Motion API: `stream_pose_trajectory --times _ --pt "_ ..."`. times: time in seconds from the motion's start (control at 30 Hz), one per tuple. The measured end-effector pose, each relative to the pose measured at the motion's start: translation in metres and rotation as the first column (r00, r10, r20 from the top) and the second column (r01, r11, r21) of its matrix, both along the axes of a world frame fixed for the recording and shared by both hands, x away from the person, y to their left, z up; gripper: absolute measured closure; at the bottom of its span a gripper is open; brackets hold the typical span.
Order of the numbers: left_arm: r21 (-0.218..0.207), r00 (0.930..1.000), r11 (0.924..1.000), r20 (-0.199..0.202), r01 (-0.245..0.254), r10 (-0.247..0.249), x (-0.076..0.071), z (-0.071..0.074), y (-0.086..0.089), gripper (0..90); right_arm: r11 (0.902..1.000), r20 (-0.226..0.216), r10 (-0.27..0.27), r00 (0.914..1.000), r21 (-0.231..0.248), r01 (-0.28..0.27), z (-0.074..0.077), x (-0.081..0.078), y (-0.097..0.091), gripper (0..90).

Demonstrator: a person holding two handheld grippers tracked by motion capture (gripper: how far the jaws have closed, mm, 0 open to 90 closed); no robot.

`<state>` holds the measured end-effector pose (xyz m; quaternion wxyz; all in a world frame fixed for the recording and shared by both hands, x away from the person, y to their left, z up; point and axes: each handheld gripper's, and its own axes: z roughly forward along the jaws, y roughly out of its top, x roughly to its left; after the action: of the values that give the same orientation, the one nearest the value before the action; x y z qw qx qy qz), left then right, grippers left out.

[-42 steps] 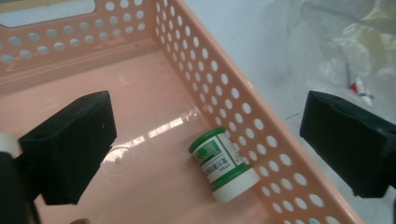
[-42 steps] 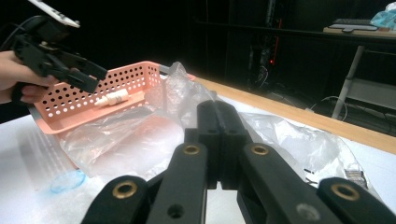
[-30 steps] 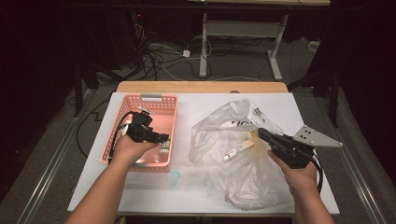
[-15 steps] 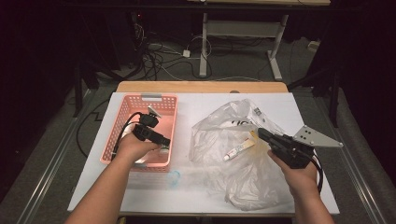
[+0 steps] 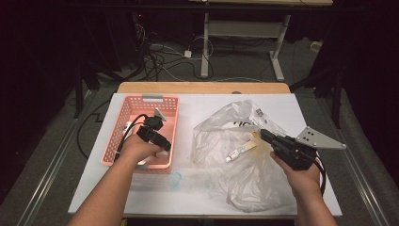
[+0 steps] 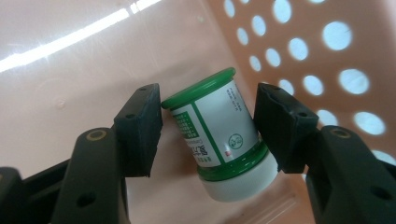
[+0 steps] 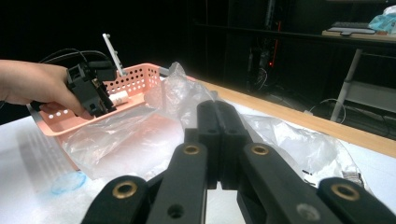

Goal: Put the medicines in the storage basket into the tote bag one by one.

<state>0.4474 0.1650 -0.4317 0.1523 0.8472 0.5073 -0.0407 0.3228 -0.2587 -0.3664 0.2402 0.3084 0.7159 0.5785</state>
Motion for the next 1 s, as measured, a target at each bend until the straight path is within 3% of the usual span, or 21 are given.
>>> stream_pose_trajectory --times 0.6,0.8,1.0 --pt "0.041 0.9999 0.9992 -0.015 0.000 0.001 0.0034 -0.0069 -0.0027 49.2 1.0000 -0.003 0.003 1.0000 -0.001 -0.003 -0.0012 0.0004 0.0017 90.0" --pt "0.043 0.9999 0.9991 0.009 0.007 -0.008 0.0030 -0.0067 -0.0042 50.0 1.0000 -0.002 0.006 1.0000 -0.001 -0.006 -0.0012 0.0004 0.0020 90.0" --pt "0.017 0.9972 0.9998 0.074 0.007 -0.008 -0.0016 0.0024 -0.0034 50.1 1.0000 -0.003 0.005 1.0000 -0.001 -0.005 -0.0012 0.0006 0.0011 90.0"
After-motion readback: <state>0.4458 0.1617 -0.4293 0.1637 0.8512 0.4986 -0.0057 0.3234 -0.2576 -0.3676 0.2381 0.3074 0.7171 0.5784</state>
